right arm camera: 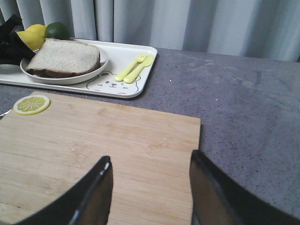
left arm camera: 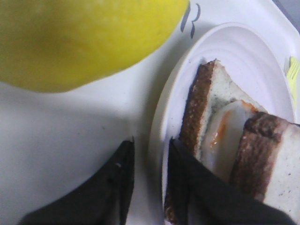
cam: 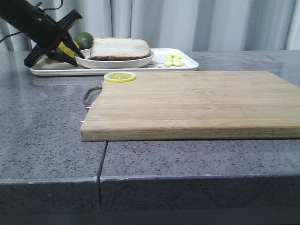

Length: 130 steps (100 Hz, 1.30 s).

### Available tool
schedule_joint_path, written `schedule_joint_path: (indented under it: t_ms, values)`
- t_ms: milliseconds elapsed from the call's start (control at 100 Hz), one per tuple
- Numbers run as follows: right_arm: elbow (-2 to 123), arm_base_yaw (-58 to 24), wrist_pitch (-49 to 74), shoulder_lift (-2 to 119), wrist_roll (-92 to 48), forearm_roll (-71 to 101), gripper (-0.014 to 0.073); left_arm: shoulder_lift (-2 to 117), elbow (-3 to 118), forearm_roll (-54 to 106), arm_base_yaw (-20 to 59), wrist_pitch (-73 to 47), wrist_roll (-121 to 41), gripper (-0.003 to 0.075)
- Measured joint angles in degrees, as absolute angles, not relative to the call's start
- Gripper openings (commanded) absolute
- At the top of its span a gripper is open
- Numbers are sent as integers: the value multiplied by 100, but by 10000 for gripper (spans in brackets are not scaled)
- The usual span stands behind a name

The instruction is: Place bread and move sandwich to tray

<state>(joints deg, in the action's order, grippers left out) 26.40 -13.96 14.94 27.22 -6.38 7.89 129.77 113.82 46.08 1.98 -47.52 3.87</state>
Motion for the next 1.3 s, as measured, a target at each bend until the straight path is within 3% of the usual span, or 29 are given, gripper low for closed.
schedule_joint_path:
  t_ms: [160,720,1300]
  values:
    - [2640,-1396,1361,2722,-638,789,387,12977,11407,4740,133,-4822,387,403]
    - [2640,-1396,1235,2722,-638,789,387,12750,11430,4636,-211,-5277,400,400]
    - [2640,-1396,1221,2722,-638,789,387,11035,11430,4612,-321,-5584,-668,400]
